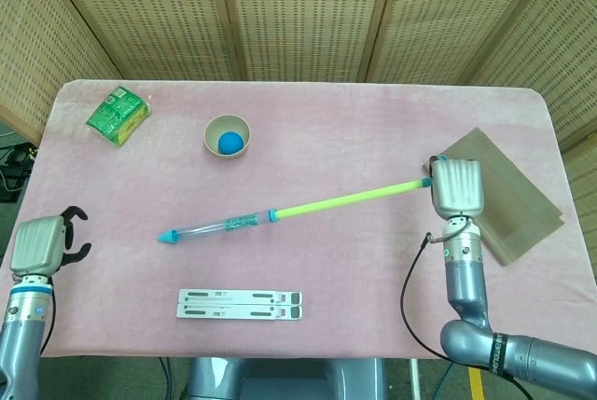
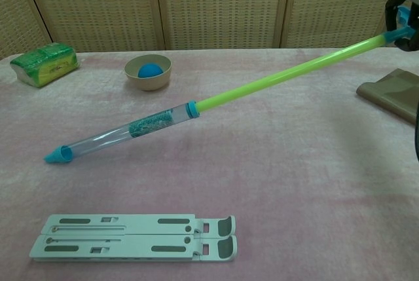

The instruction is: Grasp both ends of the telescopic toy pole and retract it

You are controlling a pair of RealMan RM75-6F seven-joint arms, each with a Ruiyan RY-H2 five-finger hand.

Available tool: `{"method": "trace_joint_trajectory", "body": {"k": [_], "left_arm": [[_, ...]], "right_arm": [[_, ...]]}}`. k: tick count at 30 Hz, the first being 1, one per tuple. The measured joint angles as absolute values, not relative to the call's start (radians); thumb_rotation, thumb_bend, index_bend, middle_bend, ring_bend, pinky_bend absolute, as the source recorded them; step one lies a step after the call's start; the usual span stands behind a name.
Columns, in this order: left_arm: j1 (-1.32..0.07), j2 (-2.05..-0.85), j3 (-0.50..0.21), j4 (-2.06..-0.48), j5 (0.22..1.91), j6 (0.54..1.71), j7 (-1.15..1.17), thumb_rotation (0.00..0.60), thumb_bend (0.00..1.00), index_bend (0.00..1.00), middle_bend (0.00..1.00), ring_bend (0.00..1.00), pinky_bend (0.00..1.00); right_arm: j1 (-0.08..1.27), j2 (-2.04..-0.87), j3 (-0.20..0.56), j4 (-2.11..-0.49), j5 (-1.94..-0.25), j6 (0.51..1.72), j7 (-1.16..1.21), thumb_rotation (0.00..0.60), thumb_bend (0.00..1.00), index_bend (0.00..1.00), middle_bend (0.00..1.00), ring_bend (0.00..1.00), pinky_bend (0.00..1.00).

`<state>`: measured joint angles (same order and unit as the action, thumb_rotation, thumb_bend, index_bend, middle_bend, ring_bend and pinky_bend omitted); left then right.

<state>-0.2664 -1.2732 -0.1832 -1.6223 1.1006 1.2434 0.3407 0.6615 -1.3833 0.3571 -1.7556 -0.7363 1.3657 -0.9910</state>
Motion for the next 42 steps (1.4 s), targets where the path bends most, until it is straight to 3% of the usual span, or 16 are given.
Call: {"method": "trace_joint_trajectory", "body": {"k": [3, 8, 12, 21, 34, 38, 42], "left_arm": [[-0.303, -1.295, -0.197, -1.605, 1.027, 1.180, 0.369, 0.600, 0.25, 0.40, 0.85, 0.77, 0.69], [-0.380, -1.340, -0.223, -1.580, 0.891, 1.085, 0.426, 0.600, 0.36, 0.38, 0.86, 0.77, 0.70], [-0.430, -1.370, -0.235, -1.576, 0.821, 1.046, 0.462, 0.600, 0.37, 0.38, 0.86, 0.77, 0.70], [-0.507, -1.424, -0.245, -1.578, 0.720, 0.999, 0.499, 0.600, 0.34, 0.38, 0.86, 0.77, 0.70], [-0.556, -1.473, -0.205, -1.593, 0.695, 1.013, 0.518, 0.600, 0.33, 0.38, 0.86, 0.77, 0.70], [-0.567, -1.489, -0.194, -1.591, 0.701, 1.029, 0.521, 0.600, 0.24, 0.37, 0.86, 0.77, 0.70], [-0.578, -1.505, -0.185, -1.577, 0.694, 1.033, 0.533, 0.600, 0.23, 0.38, 0.86, 0.77, 0.70]], "right_arm": [[0.666, -1.385, 0.354, -1.750, -0.721, 1.365, -0.982, 0.600, 0.62, 0.85, 1.00, 1.00, 0.65], [0.677, -1.390, 0.343, -1.734, -0.705, 1.364, -0.973, 0.600, 0.62, 0.85, 1.00, 1.00, 0.65], [0.682, -1.391, 0.338, -1.730, -0.696, 1.363, -0.964, 0.600, 0.62, 0.85, 1.00, 1.00, 0.66], [0.687, -1.376, 0.328, -1.735, -0.689, 1.377, -0.957, 0.600, 0.62, 0.85, 1.00, 1.00, 0.66], [0.694, -1.364, 0.320, -1.750, -0.665, 1.391, -0.949, 0.600, 0.62, 0.85, 1.00, 1.00, 0.66], [0.696, -1.365, 0.318, -1.749, -0.657, 1.388, -0.942, 0.600, 0.62, 0.85, 1.00, 1.00, 0.66], [0.697, -1.361, 0.319, -1.752, -0.649, 1.385, -0.930, 0.600, 0.62, 0.85, 1.00, 1.00, 0.66]]}}
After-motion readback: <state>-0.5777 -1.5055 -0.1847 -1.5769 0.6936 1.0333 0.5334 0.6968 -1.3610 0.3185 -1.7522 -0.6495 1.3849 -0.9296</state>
